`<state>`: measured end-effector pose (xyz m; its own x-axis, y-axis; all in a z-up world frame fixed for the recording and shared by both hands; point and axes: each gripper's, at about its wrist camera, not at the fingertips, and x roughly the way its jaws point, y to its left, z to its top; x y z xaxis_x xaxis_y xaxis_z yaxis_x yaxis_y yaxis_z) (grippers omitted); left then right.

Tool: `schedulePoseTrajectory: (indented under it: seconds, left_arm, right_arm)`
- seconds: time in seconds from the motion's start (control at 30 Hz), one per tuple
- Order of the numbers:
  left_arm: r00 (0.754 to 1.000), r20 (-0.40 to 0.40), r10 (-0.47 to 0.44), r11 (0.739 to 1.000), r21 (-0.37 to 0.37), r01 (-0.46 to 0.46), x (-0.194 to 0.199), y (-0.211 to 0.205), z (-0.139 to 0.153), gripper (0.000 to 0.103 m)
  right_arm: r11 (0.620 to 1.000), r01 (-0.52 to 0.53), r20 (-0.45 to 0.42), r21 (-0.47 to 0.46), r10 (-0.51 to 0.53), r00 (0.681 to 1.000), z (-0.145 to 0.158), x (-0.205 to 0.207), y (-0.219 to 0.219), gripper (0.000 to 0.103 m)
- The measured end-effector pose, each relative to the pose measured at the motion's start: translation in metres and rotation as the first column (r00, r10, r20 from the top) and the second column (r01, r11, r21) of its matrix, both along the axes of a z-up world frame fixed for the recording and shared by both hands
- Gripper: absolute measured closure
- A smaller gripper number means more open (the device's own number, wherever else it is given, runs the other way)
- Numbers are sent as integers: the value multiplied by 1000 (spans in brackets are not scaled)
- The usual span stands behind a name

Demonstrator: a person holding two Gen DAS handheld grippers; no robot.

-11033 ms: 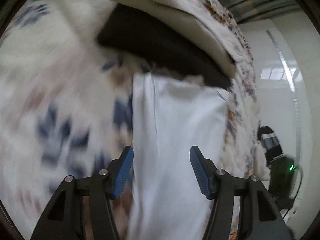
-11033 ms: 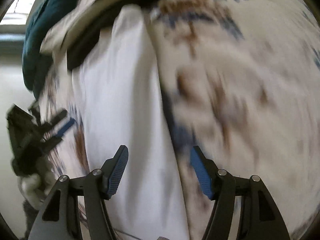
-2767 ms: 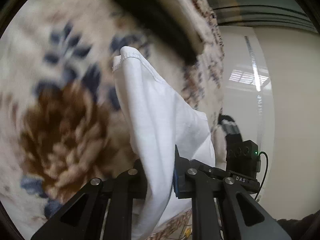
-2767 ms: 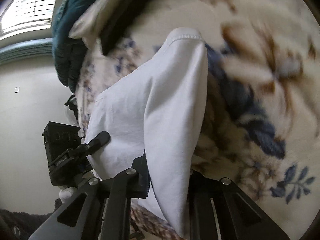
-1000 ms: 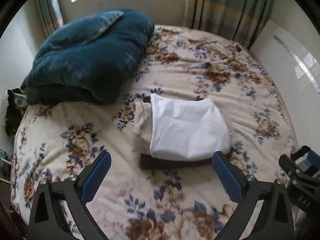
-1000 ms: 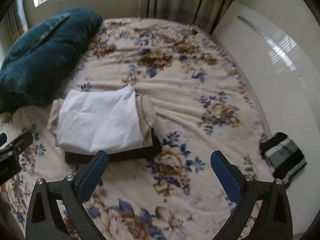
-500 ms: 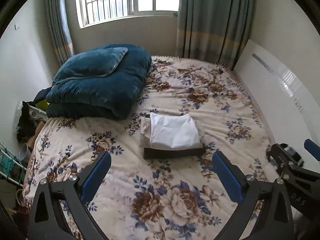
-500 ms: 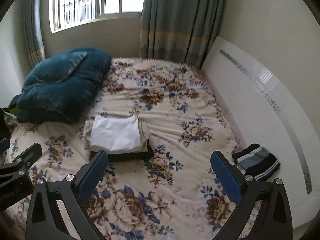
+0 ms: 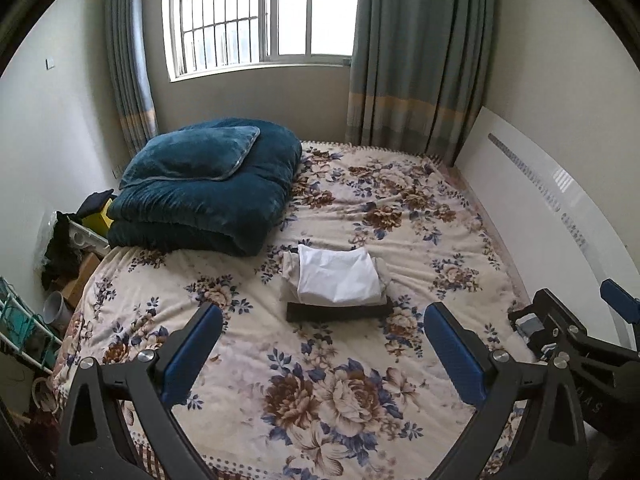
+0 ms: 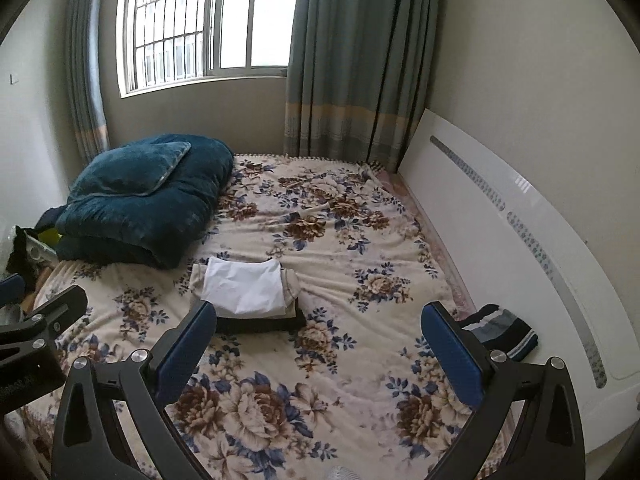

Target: Fold small clothes

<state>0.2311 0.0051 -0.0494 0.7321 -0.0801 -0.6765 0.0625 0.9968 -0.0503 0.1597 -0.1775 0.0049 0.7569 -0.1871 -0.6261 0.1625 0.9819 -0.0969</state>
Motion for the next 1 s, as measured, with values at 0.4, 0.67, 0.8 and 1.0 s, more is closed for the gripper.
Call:
schedulePoseTrajectory:
  seconds: [0.4, 0.67, 0.8, 1.0]
  left_arm:
    - [1000, 29, 7, 1000, 0, -7, -19, 0, 14, 0]
    - [999, 43, 25, 1000, 4, -25, -23, 4, 16, 0]
    - [998, 55, 32, 999, 11, -32, -26, 4, 20, 0]
    - [997, 60, 38, 999, 17, -39, -27, 6, 23, 0]
  right_arm:
    - [1000, -7, 50, 8, 7, 999, 30, -32, -3, 0]
    - [1000, -11, 45, 11, 10, 999, 31, -31, -5, 0]
    - [999, -30, 39, 14, 29, 999, 31, -35, -3, 0]
    - [999, -45, 45, 16, 44, 998, 34, -38, 0, 0]
